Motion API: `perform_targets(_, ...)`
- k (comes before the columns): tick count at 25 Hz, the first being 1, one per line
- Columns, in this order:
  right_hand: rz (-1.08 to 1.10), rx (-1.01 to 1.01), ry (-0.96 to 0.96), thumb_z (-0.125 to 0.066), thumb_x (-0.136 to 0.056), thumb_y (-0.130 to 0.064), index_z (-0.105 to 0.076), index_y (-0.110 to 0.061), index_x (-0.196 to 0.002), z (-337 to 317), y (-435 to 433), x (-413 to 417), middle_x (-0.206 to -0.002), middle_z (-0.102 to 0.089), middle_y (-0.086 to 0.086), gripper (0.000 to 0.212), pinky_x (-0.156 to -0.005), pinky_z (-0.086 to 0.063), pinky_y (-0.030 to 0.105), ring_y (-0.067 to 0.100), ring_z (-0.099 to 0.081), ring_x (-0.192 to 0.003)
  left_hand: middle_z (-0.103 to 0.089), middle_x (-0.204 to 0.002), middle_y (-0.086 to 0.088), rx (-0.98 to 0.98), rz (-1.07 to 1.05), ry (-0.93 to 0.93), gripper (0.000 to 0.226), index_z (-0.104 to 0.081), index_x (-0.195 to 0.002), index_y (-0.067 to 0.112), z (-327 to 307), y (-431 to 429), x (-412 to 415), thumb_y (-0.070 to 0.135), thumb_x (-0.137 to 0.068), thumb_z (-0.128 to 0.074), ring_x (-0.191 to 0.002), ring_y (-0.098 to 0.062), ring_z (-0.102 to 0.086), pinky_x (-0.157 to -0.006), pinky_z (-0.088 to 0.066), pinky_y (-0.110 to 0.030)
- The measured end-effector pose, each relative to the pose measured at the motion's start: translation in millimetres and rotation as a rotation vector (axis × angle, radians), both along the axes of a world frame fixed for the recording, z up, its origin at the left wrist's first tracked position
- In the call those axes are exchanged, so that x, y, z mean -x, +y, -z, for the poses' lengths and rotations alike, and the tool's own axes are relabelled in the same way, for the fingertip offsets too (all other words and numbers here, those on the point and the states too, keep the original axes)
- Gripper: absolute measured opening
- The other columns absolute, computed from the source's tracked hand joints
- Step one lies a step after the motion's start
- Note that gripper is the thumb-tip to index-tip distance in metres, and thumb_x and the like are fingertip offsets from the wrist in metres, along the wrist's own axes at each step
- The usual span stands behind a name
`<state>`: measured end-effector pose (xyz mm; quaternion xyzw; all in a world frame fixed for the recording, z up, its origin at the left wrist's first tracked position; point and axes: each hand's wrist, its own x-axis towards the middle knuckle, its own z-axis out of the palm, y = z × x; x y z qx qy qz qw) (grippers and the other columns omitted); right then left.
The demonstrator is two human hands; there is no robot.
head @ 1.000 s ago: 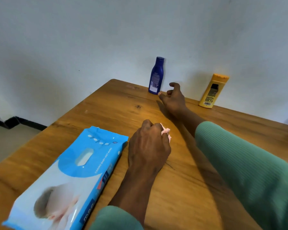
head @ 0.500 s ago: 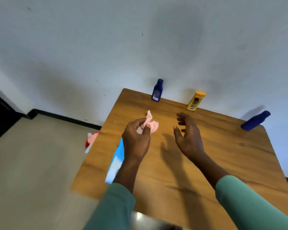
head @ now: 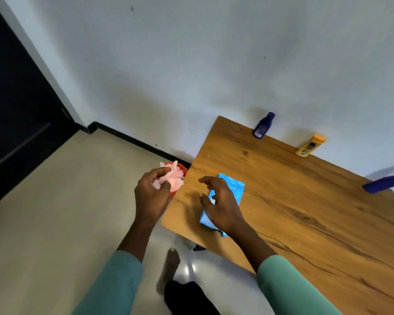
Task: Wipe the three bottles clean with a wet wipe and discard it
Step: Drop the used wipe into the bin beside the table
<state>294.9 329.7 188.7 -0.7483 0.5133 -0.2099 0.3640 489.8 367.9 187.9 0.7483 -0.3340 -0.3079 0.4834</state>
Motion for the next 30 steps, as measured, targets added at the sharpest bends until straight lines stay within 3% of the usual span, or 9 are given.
perform_targets(5, 0.053, -0.158, -0.088, -0.065, -0.095, -0.022, -0.055, -0.019, -0.139, 62.7, -34.8, -97.4, -0.140, -0.058, 0.004, 0.045, -0.105, -0.052, 0.045, 0.023, -0.059, -0.125, -0.071, -0.117, 0.001, -0.194, 0.047, -0.123, 0.033, -0.074, -0.120, 0.020, 46.5, -26.8, -73.3, 0.005, -0.091, -0.070, -0.110, -0.024, -0.069, -0.097, -0.058, -0.036)
perform_targets(9, 0.154, -0.333, -0.098, -0.068, -0.097, -0.018, -0.052, -0.014, -0.143, 109.1, -72.5, -174.5, -0.143, -0.056, 0.008, 0.048, -0.109, -0.046, 0.036, 0.024, -0.054, -0.130, -0.071, -0.129, -0.010, -0.356, 0.145, -0.216, 0.032, -0.071, -0.128, 0.007, 74.4, -76.3, -137.3, 0.005, -0.096, -0.069, -0.109, -0.020, -0.065, -0.091, -0.050, -0.026)
perform_targets(15, 0.382, -0.626, 0.016, -0.066, -0.097, -0.025, -0.043, -0.015, -0.151, 202.3, -132.6, -235.0, -0.149, -0.046, 0.012, 0.059, -0.113, -0.042, 0.038, 0.031, -0.050, -0.137, -0.072, -0.121, -0.005, -0.454, 0.336, -0.318, 0.031, -0.074, -0.121, 0.017, 144.9, -169.0, -191.7, 0.010, -0.091, -0.073, -0.107, -0.023, -0.067, -0.092, -0.051, -0.027)
perform_targets(22, 0.565, -0.711, 0.124, -0.068, -0.095, -0.026, -0.038, -0.011, -0.155, 387.6, -204.1, -270.6, -0.152, -0.042, 0.016, 0.069, -0.109, -0.047, 0.046, 0.036, -0.050, -0.136, -0.071, -0.120, -0.012, -0.474, 0.609, -0.350, 0.031, -0.075, -0.121, 0.014, 331.9, -286.0, -230.3, 0.006, -0.091, -0.073, -0.109, -0.031, -0.068, -0.091, -0.047, -0.026)
perform_targets(26, 0.638, -0.674, 0.208, -0.065, -0.099, -0.026, -0.040, -0.009, -0.152, 479.9, -227.1, -281.0, -0.150, -0.045, 0.019, 0.060, -0.104, -0.050, 0.048, 0.040, -0.053, -0.132, -0.067, -0.127, -0.012, -0.416, 0.762, -0.438, 0.032, -0.072, -0.123, 0.013, 449.7, -351.3, -236.3, 0.008, -0.092, -0.068, -0.115, -0.033, -0.066, -0.099, -0.052, -0.038)
perform_targets(30, 0.561, -0.688, 0.237, -0.065, -0.100, -0.026, -0.038, -0.005, -0.153, 528.1, -224.7, -283.0, -0.153, -0.047, 0.018, 0.062, -0.108, -0.046, 0.044, 0.037, -0.052, -0.136, -0.057, -0.149, -0.011, -0.519, 1.140, -0.492, 0.051, -0.055, -0.146, 0.015, 533.3, -383.4, -230.5, 0.018, -0.097, -0.067, -0.136, -0.034, -0.055, -0.113, -0.048, -0.047)
